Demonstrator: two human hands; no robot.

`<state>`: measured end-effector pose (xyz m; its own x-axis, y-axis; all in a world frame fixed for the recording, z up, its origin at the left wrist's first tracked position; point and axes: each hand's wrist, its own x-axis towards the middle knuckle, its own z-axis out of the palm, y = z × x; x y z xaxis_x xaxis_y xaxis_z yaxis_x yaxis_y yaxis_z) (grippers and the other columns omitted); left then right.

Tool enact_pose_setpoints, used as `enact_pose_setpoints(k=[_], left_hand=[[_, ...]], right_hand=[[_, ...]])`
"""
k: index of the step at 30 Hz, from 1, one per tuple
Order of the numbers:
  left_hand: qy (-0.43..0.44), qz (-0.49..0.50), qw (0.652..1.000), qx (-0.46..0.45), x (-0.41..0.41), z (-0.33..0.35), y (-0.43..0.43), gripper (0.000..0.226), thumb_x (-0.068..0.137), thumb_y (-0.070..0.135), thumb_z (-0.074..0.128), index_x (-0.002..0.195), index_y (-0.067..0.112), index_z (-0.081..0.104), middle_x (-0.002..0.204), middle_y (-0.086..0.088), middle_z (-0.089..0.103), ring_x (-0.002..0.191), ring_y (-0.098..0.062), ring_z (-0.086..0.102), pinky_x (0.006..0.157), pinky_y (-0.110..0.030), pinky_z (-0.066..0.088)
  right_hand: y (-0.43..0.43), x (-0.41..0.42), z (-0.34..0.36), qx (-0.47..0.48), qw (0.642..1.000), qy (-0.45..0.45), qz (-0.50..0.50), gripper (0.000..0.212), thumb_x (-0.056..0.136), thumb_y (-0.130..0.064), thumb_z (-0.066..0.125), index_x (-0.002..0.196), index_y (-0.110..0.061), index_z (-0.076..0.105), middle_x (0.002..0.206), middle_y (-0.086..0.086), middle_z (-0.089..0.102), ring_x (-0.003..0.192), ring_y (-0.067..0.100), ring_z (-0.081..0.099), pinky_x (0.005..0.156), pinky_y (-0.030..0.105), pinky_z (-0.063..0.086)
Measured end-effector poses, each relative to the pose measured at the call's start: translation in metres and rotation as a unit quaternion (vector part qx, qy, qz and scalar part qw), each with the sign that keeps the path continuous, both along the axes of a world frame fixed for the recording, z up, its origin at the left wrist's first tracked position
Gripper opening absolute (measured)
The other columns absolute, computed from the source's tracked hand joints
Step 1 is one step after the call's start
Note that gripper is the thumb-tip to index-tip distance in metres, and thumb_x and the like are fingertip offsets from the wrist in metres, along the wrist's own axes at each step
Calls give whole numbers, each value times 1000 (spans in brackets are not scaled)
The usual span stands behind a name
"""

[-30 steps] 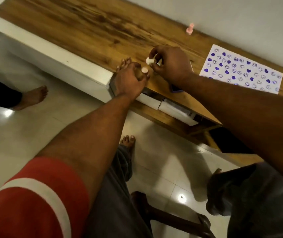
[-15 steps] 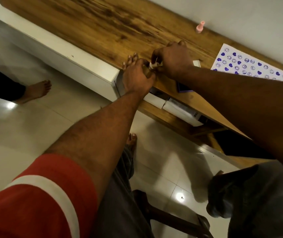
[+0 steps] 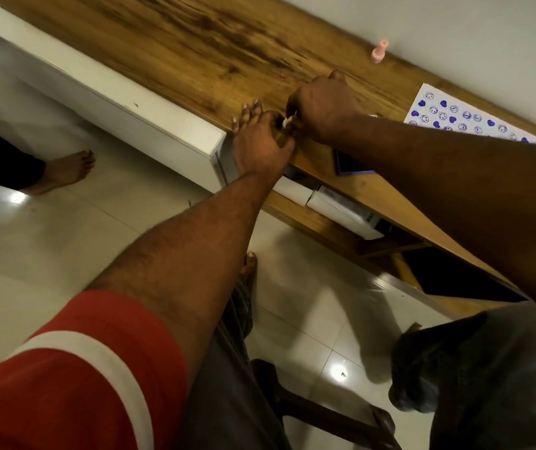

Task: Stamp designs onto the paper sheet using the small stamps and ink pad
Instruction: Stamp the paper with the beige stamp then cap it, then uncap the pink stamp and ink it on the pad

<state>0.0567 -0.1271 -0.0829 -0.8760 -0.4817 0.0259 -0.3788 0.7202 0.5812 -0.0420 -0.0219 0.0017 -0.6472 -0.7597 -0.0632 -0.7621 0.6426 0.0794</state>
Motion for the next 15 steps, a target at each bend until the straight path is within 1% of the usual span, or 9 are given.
enact_pose_setpoints(k=[5, 8, 10, 11, 13, 14, 15], left_hand=[[-2, -3, 1000, -2, -1, 1, 0, 40, 98, 51, 60, 129, 28, 67, 170, -9, 34, 161, -29, 19, 131, -46, 8], [-4, -5, 1000, -1, -1, 3, 0, 42, 98, 51, 60, 132, 26, 66, 170, -10, 34, 161, -29, 18, 131, -45, 8], [-4, -6, 1000, -4, -1, 4, -1, 43, 98, 50, 60, 133, 25, 65, 170, -10, 33, 161, -29, 18, 131, -45, 9], [-3, -7, 1000, -5, -1, 4, 0, 44, 98, 49, 60, 134, 24, 65, 170, -10, 33, 161, -29, 19, 131, -45, 9], [-2, -10, 1000, -2, 0, 4, 0, 49, 97, 49, 61, 139, 23, 63, 170, -10, 33, 161, -29, 18, 132, -45, 9], [0, -12, 1000, -3, 0, 4, -1, 51, 97, 50, 61, 140, 23, 62, 170, -10, 33, 161, -29, 17, 132, -45, 9], [4, -14, 1000, -3, 0, 4, -1, 51, 96, 51, 62, 140, 23, 63, 170, -10, 33, 162, -29, 17, 131, -44, 10]], right_hand=[[-11, 0, 1, 45, 999, 1, 2, 23, 102, -31, 60, 111, -16, 74, 101, 10, 71, 98, 32, 63, 107, 49, 34], [-14, 1, 2, 38, 999, -7, -19, 22, 102, -29, 60, 114, -17, 74, 108, 12, 72, 105, 33, 63, 107, 48, 35], [-13, 2, 3, 26, 999, -21, -30, 23, 101, -31, 62, 115, -19, 74, 111, 10, 73, 108, 32, 64, 106, 48, 35], [-12, 1, 4, 19, 999, -32, -29, 25, 100, -36, 63, 115, -20, 74, 111, 8, 73, 108, 31, 64, 106, 48, 35], [-6, -3, 8, -10, 998, -58, -25, 40, 95, -54, 64, 118, -22, 73, 111, 2, 73, 109, 27, 65, 103, 46, 39], [-2, -7, 11, -42, 996, -70, -34, 48, 92, -62, 63, 119, -24, 73, 109, 0, 74, 106, 23, 66, 100, 43, 43], [3, -13, 14, -83, 992, -78, -53, 51, 90, -66, 63, 118, -25, 73, 107, -2, 75, 103, 20, 67, 95, 39, 47]])
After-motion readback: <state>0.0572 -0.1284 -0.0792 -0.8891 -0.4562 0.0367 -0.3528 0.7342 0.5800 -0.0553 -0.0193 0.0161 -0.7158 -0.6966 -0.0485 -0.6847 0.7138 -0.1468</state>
